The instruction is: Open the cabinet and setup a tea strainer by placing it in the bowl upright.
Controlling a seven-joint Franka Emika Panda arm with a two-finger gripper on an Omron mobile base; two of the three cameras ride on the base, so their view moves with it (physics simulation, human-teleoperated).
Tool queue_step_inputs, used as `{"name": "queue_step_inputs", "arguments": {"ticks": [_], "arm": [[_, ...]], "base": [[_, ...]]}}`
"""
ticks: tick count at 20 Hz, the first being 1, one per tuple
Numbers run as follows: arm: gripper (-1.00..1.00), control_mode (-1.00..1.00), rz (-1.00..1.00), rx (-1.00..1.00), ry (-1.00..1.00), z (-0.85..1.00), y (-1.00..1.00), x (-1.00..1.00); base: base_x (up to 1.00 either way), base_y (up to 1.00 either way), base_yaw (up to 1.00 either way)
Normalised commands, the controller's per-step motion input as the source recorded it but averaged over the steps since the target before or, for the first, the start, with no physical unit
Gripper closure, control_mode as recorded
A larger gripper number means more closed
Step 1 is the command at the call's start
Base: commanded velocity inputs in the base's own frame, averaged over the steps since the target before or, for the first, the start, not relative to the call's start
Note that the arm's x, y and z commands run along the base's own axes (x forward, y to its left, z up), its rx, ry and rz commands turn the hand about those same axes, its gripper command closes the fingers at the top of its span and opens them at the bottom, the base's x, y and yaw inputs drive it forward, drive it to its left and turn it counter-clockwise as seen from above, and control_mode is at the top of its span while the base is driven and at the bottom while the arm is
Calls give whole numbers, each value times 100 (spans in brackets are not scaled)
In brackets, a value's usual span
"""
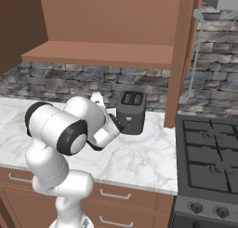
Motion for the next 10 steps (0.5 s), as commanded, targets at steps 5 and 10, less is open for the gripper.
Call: {"name": "queue_step_inputs", "arguments": {"ticks": [5,10], "arm": [[100,-100,6,1,-9,-18,-13,-7],[100,-100,0,1,0,39,0,-25]], "base": [[0,0,0],[0,0,0]]}}
